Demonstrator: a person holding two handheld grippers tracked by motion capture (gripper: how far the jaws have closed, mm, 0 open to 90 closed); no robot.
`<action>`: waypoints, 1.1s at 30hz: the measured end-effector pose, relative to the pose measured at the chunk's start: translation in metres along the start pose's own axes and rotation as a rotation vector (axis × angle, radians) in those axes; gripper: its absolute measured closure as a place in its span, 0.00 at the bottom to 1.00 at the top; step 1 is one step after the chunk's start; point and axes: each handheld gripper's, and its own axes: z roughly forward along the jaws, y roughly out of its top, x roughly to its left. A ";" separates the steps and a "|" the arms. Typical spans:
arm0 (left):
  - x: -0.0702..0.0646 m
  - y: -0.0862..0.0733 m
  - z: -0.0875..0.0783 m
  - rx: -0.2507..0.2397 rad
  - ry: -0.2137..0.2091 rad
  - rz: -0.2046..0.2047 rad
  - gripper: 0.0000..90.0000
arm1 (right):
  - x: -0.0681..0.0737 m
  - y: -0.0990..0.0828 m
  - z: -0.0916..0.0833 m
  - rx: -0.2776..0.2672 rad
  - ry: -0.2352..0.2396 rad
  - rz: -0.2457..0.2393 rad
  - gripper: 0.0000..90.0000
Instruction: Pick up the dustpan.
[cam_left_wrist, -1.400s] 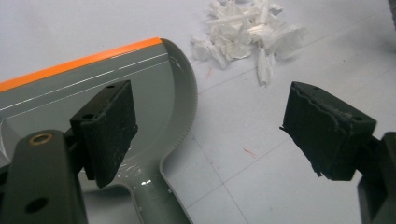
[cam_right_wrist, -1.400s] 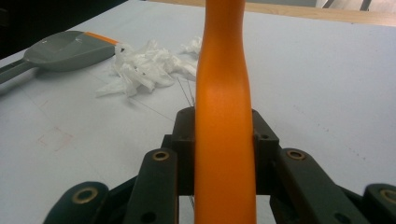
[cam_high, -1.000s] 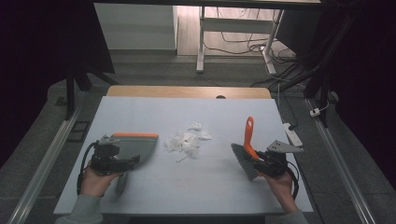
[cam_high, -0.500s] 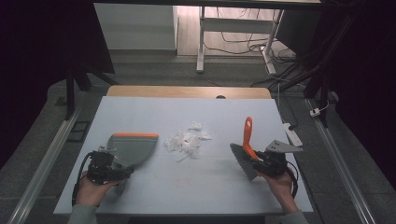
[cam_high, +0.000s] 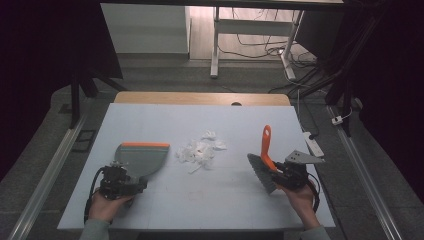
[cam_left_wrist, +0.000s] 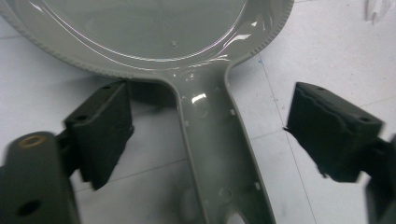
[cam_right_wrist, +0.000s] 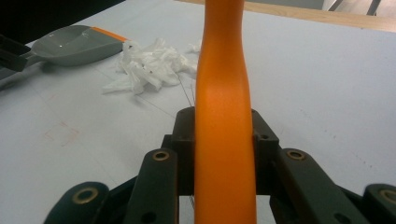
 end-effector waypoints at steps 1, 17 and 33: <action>0.000 0.000 0.001 0.003 0.000 -0.004 0.25 | 0.000 0.000 0.000 0.002 -0.002 -0.003 0.77; 0.004 0.000 0.013 -0.019 0.029 -0.028 0.52 | 0.002 0.000 -0.002 0.005 -0.013 0.000 0.77; 0.017 -0.008 0.007 -0.060 0.005 -0.017 0.68 | 0.001 0.000 -0.004 0.001 -0.026 0.006 0.77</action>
